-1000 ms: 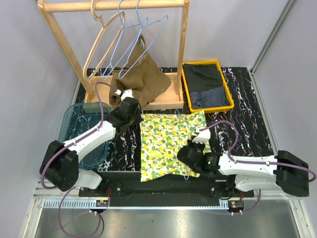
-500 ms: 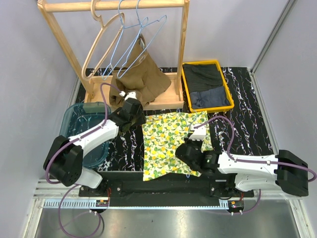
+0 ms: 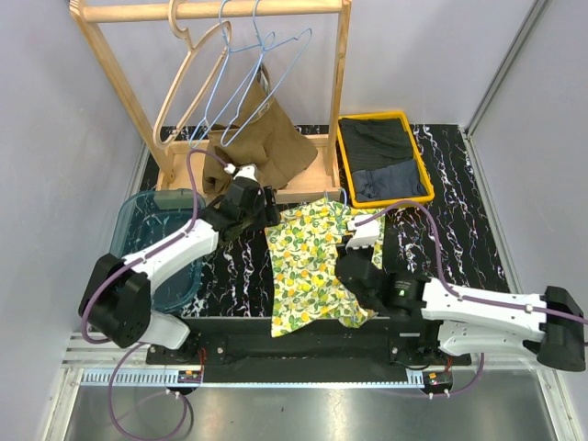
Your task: Place the skirt on the hanger
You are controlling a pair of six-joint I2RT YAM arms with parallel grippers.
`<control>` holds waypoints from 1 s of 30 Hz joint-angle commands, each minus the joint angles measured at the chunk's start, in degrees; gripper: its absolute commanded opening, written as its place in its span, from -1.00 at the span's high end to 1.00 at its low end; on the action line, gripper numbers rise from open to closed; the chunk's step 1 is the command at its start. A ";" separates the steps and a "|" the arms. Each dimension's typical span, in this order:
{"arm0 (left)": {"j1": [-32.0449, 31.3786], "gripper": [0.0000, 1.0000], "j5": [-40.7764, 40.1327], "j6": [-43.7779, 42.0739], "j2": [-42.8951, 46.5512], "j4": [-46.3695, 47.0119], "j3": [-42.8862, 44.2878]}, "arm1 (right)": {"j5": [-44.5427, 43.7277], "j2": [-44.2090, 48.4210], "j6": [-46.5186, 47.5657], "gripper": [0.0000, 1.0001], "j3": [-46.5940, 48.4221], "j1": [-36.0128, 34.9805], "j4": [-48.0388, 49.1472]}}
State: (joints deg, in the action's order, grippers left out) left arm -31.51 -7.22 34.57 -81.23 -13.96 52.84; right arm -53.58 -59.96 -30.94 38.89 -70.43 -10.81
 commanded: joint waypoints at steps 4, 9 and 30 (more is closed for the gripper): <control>0.22 -0.47 4.32 -3.36 9.06 -2.65 4.20 | 6.82 7.84 12.91 1.00 11.89 0.03 -3.76; 0.31 -0.50 6.87 -5.64 14.59 -6.08 6.04 | 10.41 7.15 20.19 1.00 22.95 -0.05 -9.05; 0.13 -0.87 49.00 -32.71 34.73 -18.65 15.28 | 48.99 6.71 30.59 1.00 35.81 0.03 -23.12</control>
State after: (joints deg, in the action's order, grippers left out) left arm -31.42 24.14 9.19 -47.55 -31.57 67.90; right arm -15.73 -54.63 -2.35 70.24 -70.43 -36.18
